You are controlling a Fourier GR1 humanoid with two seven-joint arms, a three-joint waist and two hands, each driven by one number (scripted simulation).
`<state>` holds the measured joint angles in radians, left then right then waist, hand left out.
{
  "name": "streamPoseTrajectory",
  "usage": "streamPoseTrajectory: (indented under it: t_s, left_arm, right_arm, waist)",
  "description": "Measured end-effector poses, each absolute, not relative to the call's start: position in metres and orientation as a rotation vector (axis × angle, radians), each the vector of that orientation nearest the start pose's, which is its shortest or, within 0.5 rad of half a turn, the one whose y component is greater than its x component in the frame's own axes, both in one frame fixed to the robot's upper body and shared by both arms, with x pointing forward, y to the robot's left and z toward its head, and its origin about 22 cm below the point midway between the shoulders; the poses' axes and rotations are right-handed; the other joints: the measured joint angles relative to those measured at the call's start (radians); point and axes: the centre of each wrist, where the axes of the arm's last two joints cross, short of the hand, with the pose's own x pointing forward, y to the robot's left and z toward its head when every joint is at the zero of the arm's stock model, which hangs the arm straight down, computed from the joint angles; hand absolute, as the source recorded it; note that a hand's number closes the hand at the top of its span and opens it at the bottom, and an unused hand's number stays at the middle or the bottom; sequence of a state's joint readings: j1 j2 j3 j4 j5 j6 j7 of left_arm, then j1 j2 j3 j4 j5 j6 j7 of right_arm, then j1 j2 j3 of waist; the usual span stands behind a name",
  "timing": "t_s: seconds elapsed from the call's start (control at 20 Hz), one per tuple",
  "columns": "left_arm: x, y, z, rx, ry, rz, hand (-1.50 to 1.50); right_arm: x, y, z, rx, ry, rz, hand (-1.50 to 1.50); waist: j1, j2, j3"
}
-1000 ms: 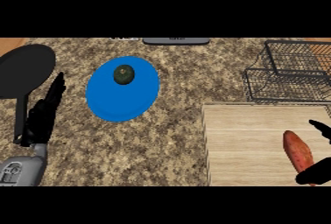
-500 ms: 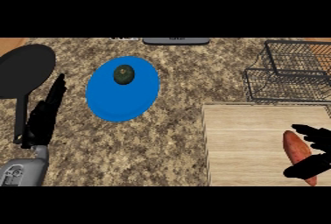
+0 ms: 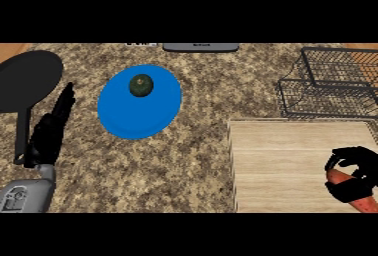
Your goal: Pick the sweet potato from the tray and place it in the tiered basket
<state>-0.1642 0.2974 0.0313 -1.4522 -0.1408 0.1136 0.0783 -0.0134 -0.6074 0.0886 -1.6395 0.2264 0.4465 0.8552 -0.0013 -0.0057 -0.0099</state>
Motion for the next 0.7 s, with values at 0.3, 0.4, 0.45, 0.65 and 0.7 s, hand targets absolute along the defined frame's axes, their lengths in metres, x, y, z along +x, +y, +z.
streamPoseTrajectory:
  t_s: [0.3, 0.4, 0.45, 0.65, 0.7]
  left_arm:
    - [0.279, 0.296, 0.03, 0.437, -1.538, -0.229, 0.0]
    - [0.278, 0.297, 0.032, 0.432, -1.533, -0.23, 0.0]
    - [0.277, 0.294, 0.032, 0.432, -1.534, -0.23, 0.0]
    - [0.282, 0.292, 0.034, 0.416, -1.541, -0.251, 0.0]
    - [0.283, 0.289, 0.034, 0.417, -1.546, -0.256, 0.0]
  right_arm:
    - [0.243, -0.332, 0.088, -0.562, -0.619, 0.681, 1.5]
    - [0.243, -0.323, 0.097, -0.563, -0.67, 0.658, 1.5]
    - [0.245, -0.31, 0.099, -0.57, -0.704, 0.672, 1.5]
    - [0.247, -0.234, 0.11, -0.598, -0.91, 0.808, 1.5]
    - [0.247, -0.215, 0.112, -0.605, -0.968, 0.829, 1.5]
  waist:
    - [-0.002, 0.003, 0.006]
    - [-0.001, 0.003, 0.007]
    - [0.001, 0.003, 0.008]
    - [0.028, 0.005, 0.008]
    - [0.035, 0.005, 0.008]
